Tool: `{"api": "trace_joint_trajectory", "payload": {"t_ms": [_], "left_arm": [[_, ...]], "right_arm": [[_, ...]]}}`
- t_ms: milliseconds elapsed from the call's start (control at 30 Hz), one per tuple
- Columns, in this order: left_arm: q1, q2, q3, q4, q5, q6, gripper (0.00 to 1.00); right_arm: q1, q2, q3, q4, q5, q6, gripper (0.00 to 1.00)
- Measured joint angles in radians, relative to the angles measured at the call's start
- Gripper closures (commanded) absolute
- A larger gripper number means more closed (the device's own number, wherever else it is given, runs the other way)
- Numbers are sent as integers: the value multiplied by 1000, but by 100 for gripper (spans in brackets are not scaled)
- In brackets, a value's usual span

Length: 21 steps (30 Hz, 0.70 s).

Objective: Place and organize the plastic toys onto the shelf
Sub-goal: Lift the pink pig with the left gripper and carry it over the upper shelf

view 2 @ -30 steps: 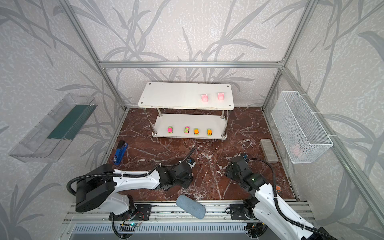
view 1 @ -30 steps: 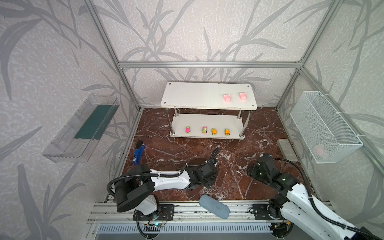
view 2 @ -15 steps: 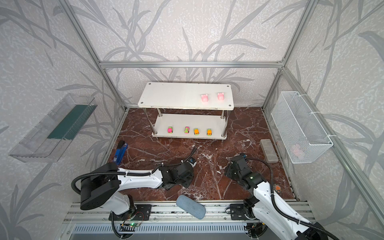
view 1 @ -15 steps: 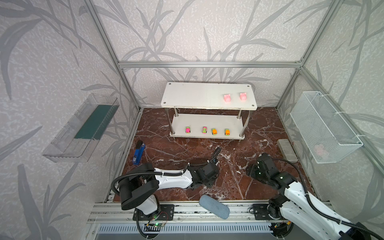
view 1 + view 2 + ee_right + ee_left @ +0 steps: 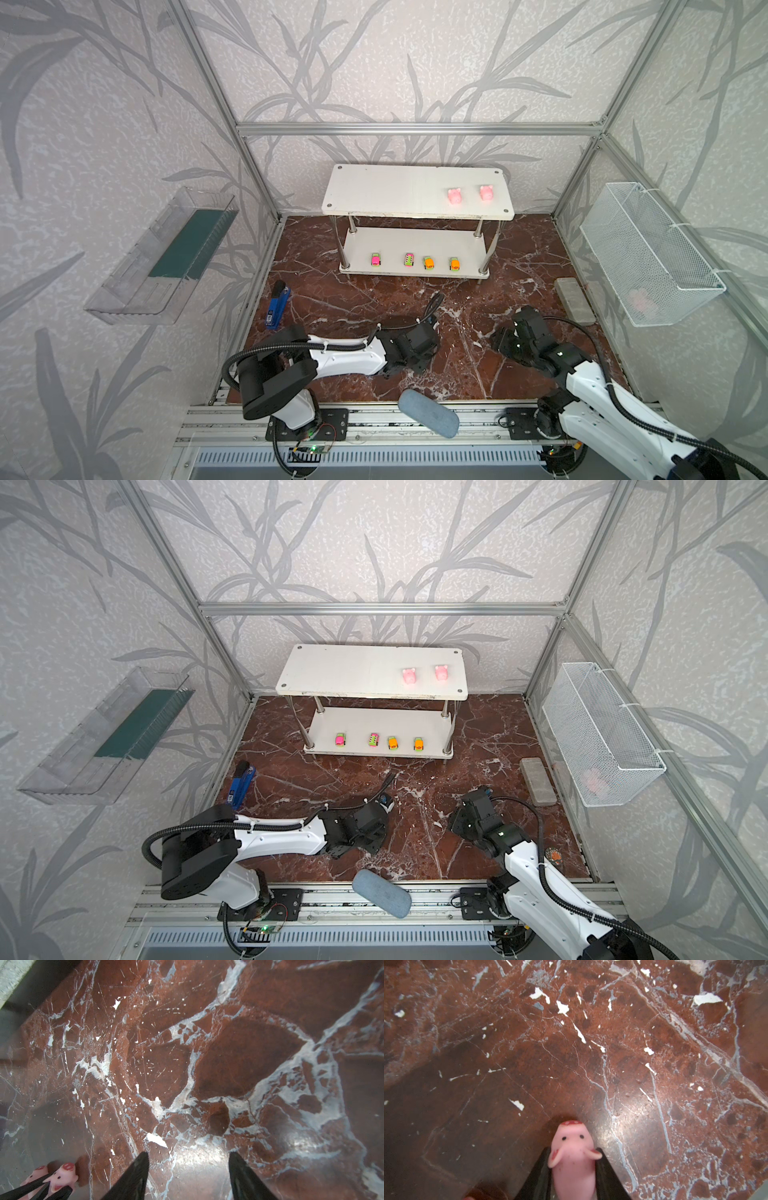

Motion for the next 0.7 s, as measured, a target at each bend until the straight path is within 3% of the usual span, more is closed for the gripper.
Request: {"api": "trace_joint_trajectory", "payload": {"t_ms": [200,367,700], "left_arm": [[7,-26,99,-117,-5,5,71],[31,-140,262,-269,-44,18,71],[152,-192,821,-596,-179,72,71]], "right_arm": [[-6,1,0,2,-3,-2,38],[-8,0,0,3,-8,-5,39],[-12,-41,3,-1,-10,-35,39]]}}
